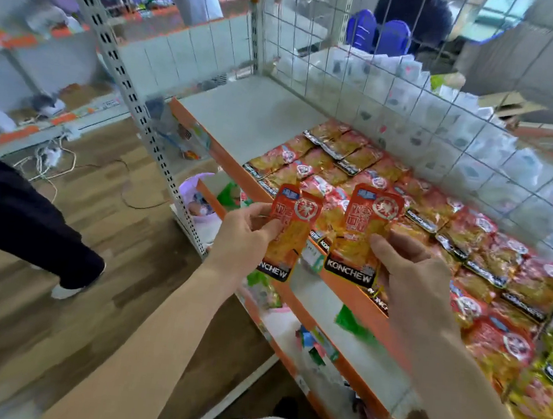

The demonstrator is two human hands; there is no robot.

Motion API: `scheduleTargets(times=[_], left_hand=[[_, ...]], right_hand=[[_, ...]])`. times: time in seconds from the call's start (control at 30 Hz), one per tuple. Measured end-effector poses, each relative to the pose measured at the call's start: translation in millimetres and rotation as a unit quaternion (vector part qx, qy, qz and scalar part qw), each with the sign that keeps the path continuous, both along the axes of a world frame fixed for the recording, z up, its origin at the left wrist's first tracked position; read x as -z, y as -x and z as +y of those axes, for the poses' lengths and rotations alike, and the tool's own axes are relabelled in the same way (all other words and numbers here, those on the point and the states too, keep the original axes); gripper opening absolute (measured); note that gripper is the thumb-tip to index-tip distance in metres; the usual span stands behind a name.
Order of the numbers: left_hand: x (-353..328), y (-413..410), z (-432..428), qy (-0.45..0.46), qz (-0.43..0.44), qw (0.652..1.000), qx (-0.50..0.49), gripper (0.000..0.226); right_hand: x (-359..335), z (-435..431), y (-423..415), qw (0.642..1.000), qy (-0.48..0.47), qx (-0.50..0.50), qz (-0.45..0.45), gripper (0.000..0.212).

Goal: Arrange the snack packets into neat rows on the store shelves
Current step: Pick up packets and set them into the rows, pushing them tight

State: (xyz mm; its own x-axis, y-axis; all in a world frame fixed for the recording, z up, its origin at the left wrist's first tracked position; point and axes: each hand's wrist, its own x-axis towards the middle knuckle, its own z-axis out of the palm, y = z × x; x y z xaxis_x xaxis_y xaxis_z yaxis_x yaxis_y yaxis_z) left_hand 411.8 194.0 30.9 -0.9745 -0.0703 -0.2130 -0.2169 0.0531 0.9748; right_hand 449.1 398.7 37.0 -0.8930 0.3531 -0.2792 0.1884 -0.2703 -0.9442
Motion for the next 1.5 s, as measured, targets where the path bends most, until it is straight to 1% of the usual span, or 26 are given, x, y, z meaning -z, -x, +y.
scheduleTargets(times=[0.13, 0.2, 0.23, 0.33, 0.5, 0.53, 0.6, 0.67, 0.73, 0.8, 0.9, 1.0, 1.1, 1.17, 1.23, 1.3, 1.4, 1.5], left_hand=[[12.8, 27.3, -4.0, 0.006, 0.005, 1.000, -0.004, 0.012], [20.0, 39.8, -5.9, -0.004, -0.001, 1.000, -0.014, 0.017], [23.3, 46.7, -7.0, -0.010, -0.001, 1.000, -0.016, 0.020], [31.7, 74.8, -13.2, 0.032, 0.026, 0.999, -0.004, 0.025], [43.9, 134.2, -23.0, 0.059, 0.079, 0.994, 0.051, 0.050], [44.4, 146.9, -26.6, 0.075, 0.098, 0.990, 0.063, 0.050], [45.3, 174.8, -35.6, 0.115, 0.123, 0.981, 0.100, 0.040], [45.8, 203.1, -43.9, 0.141, 0.135, 0.972, 0.128, 0.031], [47.6, 230.9, -50.0, 0.161, 0.151, 0.964, 0.148, 0.028], [53.6, 257.6, -53.6, 0.178, 0.170, 0.955, 0.168, 0.026], [67.6, 288.5, -54.1, 0.192, 0.186, 0.940, 0.213, 0.029], [79.6, 309.4, -50.2, 0.212, 0.212, 0.920, 0.251, 0.035], [87.2, 324.9, -45.5, 0.232, 0.248, 0.902, 0.267, 0.040], [92.9, 332.0, -43.7, 0.271, 0.260, 0.887, 0.268, 0.040], [99.9, 334.9, -44.5, 0.320, 0.264, 0.870, 0.267, 0.039], [106.4, 333.7, -47.3, 0.348, 0.274, 0.853, 0.275, 0.039], [111.6, 331.3, -48.1, 0.400, 0.284, 0.822, 0.289, 0.053], [115.9, 330.7, -46.3, 0.430, 0.289, 0.804, 0.291, 0.062]], right_hand=[[12.9, -6.9, 23.6, 0.999, -0.048, 0.003, -0.001, 0.010], [18.6, -11.0, 31.1, 0.997, -0.073, 0.006, -0.013, 0.015], [20.8, -12.9, 34.9, 0.997, -0.078, 0.008, -0.016, 0.013], [26.0, -20.2, 49.9, 0.995, -0.095, 0.033, -0.026, 0.012], [36.8, -41.7, 86.8, 0.987, -0.142, 0.062, -0.044, 0.022], [38.3, -47.6, 95.3, 0.984, -0.158, 0.069, -0.045, 0.023], [42.1, -59.7, 114.0, 0.979, -0.181, 0.084, -0.049, 0.022], [44.7, -71.3, 133.8, 0.973, -0.201, 0.100, -0.058, 0.031], [45.1, -81.9, 154.0, 0.963, -0.235, 0.112, -0.065, 0.043], [47.6, -91.5, 172.0, 0.953, -0.268, 0.125, -0.068, 0.049], [52.8, -107.2, 192.4, 0.939, -0.305, 0.139, -0.073, 0.050], [55.8, -119.0, 208.9, 0.930, -0.322, 0.155, -0.085, 0.053], [57.9, -122.4, 227.7, 0.917, -0.346, 0.169, -0.100, 0.055], [63.2, -124.6, 240.2, 0.908, -0.369, 0.167, -0.108, 0.055], [73.0, -129.1, 248.5, 0.888, -0.410, 0.168, -0.122, 0.056], [85.5, -136.0, 251.9, 0.852, -0.476, 0.180, -0.123, 0.054], [99.7, -147.7, 251.4, 0.789, -0.577, 0.175, -0.119, 0.049], [106.7, -157.3, 249.2, 0.754, -0.629, 0.140, -0.127, 0.043]])
